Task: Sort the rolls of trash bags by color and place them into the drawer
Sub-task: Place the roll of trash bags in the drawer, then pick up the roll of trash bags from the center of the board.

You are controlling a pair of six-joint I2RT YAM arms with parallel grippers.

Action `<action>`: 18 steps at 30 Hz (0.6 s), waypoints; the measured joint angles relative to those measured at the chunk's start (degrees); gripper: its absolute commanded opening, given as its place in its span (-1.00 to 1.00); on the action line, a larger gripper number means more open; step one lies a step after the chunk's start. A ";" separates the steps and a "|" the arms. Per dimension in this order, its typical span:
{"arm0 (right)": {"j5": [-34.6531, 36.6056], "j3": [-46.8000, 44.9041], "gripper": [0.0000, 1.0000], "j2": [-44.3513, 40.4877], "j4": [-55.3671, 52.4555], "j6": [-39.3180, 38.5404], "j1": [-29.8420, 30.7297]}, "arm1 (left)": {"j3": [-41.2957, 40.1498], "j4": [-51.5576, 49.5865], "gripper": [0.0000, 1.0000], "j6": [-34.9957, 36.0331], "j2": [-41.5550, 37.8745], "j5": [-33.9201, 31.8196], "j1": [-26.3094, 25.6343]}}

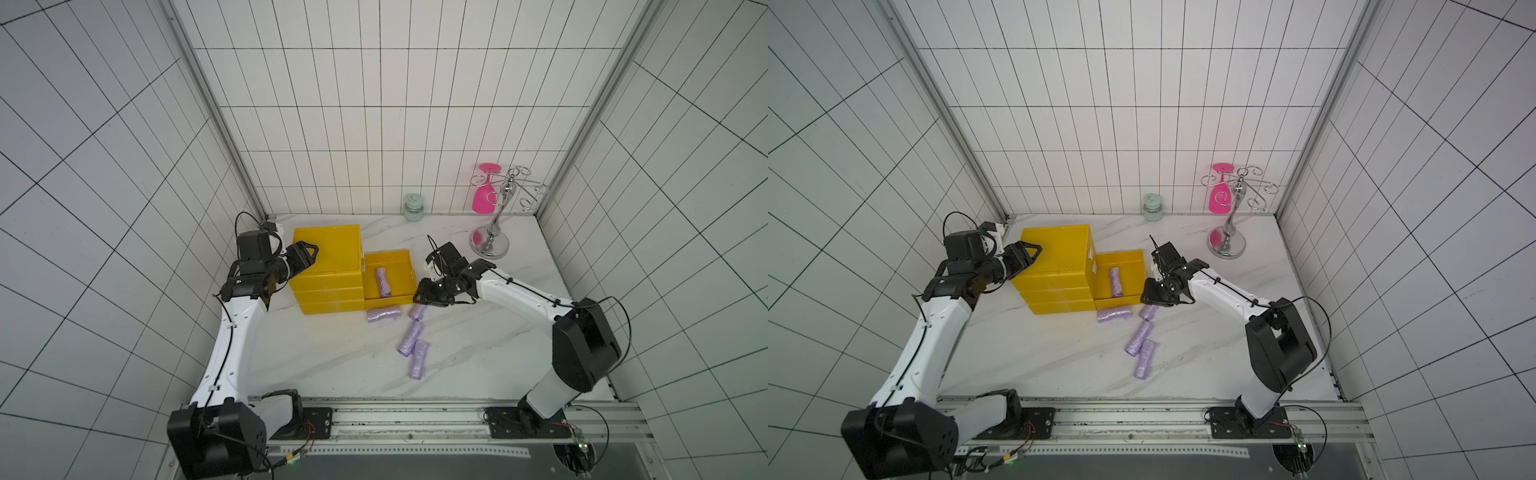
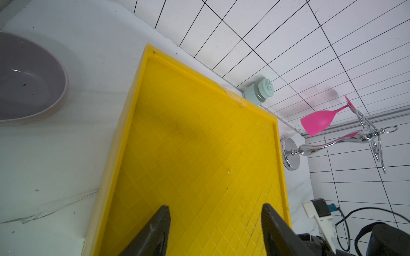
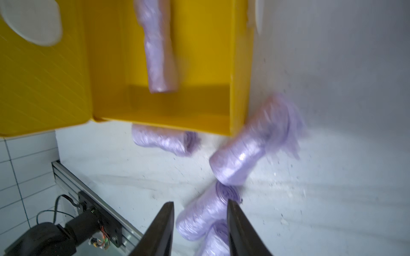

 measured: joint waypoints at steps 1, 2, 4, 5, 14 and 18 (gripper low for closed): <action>0.00 -2.78 -0.13 -1.70 0.15 0.68 0.66 | 0.00 -0.04 0.30 0.00 -0.04 0.04 0.00; 0.00 -5.62 -0.12 -3.65 0.35 1.40 1.42 | 0.00 -0.11 0.30 0.00 -0.09 0.09 0.00; 0.02 -9.97 -0.08 -7.32 0.79 3.48 2.73 | 0.00 -0.28 0.30 0.02 -0.17 0.15 0.02; 0.07 -12.09 -0.07 -9.33 1.29 4.39 3.48 | 0.00 -0.39 0.30 0.07 -0.22 0.15 0.02; 1.33 -21.97 -0.02 -15.54 6.49 13.60 10.99 | 0.00 -1.64 0.30 0.15 -0.98 0.15 0.02; 1.51 -22.73 -0.01 -12.72 9.51 16.20 13.81 | 0.00 -1.68 0.30 0.15 -0.98 0.17 0.02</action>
